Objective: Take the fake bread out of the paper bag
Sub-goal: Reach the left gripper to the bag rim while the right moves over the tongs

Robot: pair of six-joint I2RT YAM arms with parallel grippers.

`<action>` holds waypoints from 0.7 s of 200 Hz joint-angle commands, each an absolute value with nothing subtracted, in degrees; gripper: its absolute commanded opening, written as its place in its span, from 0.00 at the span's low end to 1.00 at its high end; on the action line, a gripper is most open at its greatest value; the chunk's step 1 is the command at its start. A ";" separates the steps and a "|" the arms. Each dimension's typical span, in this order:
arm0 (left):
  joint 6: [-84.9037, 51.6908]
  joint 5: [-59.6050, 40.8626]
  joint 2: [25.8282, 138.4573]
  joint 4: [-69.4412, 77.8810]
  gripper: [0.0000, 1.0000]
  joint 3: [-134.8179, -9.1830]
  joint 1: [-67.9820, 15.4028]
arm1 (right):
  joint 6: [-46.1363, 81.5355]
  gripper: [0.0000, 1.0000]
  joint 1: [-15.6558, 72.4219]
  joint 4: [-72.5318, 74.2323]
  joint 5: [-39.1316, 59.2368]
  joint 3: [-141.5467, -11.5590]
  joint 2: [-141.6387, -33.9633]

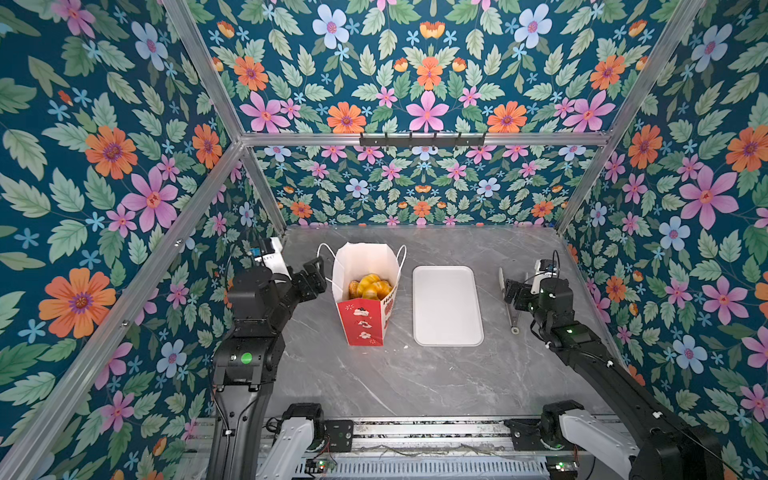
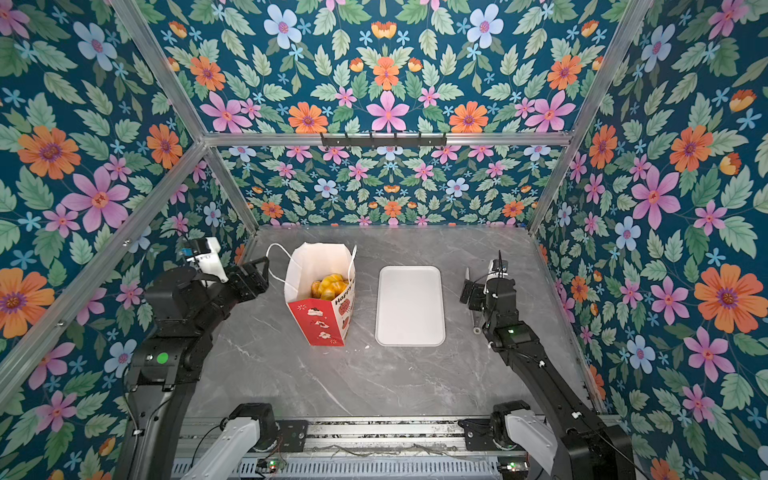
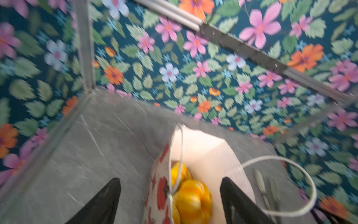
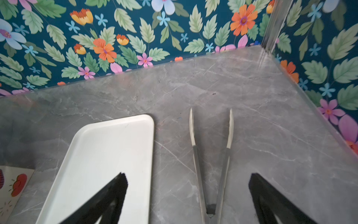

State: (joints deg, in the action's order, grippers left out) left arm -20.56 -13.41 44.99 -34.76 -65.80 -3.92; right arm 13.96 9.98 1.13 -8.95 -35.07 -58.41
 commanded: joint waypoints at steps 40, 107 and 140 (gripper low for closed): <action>-19.46 -20.25 48.60 -36.82 0.77 -62.39 -3.87 | 15.78 0.99 9.97 0.36 -6.08 -35.87 -60.73; -18.94 -13.53 55.52 -32.52 0.64 -61.42 -5.16 | 16.44 0.99 9.97 0.25 -6.52 -34.57 -62.17; -18.90 -12.41 57.03 -31.41 0.54 -61.11 -6.40 | 16.63 0.99 9.97 0.53 -7.11 -34.54 -63.52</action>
